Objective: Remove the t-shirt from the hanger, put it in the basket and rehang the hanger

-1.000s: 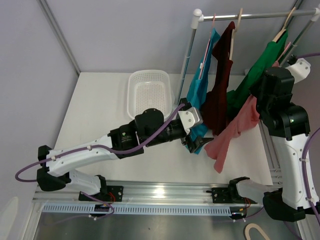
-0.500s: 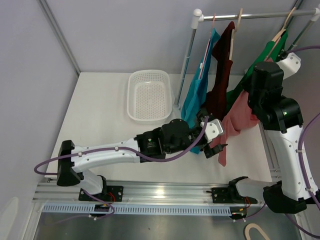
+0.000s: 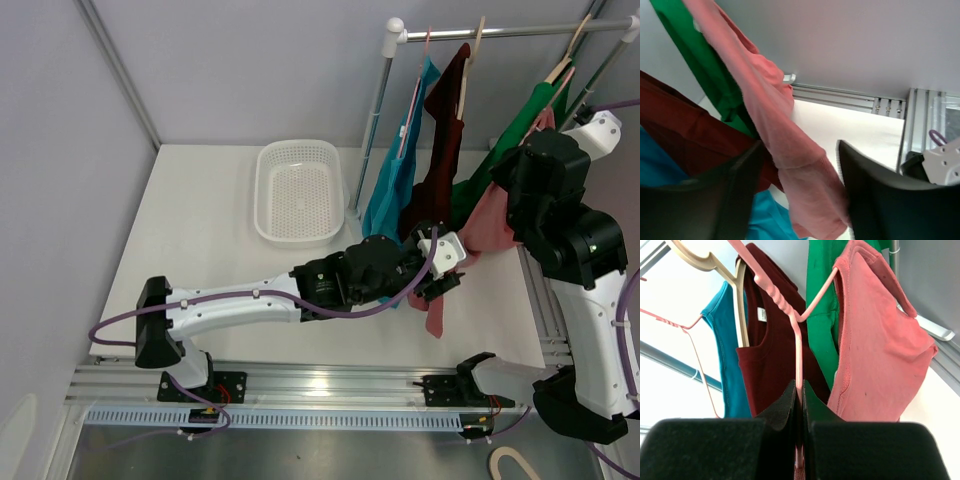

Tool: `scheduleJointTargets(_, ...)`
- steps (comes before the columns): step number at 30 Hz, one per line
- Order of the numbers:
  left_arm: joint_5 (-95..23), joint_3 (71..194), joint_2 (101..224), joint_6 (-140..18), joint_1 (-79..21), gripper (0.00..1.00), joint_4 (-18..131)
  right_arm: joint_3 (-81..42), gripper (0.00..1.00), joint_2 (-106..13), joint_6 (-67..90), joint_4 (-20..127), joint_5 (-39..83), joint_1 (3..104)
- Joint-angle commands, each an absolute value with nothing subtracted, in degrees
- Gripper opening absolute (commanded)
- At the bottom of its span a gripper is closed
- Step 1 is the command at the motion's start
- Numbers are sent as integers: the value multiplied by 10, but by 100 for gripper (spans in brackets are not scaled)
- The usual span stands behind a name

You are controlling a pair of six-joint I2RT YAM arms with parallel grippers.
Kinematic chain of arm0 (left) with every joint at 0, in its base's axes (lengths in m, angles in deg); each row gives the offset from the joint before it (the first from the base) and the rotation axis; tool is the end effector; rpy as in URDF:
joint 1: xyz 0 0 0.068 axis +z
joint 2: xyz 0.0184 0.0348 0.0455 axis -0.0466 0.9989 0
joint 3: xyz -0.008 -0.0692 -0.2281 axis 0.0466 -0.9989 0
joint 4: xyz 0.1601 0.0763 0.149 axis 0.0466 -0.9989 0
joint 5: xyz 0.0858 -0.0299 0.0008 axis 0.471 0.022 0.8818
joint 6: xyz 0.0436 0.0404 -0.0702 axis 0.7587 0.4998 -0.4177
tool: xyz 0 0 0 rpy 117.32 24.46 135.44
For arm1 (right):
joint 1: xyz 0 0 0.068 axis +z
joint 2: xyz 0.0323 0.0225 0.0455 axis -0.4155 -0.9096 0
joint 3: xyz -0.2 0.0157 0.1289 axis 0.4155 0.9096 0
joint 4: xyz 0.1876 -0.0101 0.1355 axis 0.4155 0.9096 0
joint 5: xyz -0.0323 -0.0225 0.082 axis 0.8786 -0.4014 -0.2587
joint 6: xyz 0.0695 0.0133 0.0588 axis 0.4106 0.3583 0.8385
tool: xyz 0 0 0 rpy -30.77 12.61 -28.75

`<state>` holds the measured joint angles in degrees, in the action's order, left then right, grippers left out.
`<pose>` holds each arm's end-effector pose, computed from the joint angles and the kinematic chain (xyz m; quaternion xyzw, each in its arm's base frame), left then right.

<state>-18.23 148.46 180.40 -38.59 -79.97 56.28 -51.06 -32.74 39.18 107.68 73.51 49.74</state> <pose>0.1024 -0.3926 0.3712 0.4635 0.5637 -0.3256 0.6011 0.1910 0.0266 0.4743 0.2869 0.7122 0.0277 0.6401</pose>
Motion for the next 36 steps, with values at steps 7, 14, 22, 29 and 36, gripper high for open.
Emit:
scheduleJointTargets(7,-163,1533,1814,-389,-802,13,557,-540,0,-318,389,1038,767,504)
scheduleJointTargets(14,-170,1504,1778,-388,-809,1,538,-539,0,-332,350,1017,826,504)
scheduleJointTargets(22,-156,1407,1677,-406,-835,1,544,-520,0,-337,343,983,682,340)
scheduleJointTargets(29,-148,1327,1640,-450,-855,1,583,-540,0,-364,338,971,597,250)
scheduleJointTargets(36,-151,1334,1687,-463,-847,1,613,-556,0,-339,365,1011,546,293)
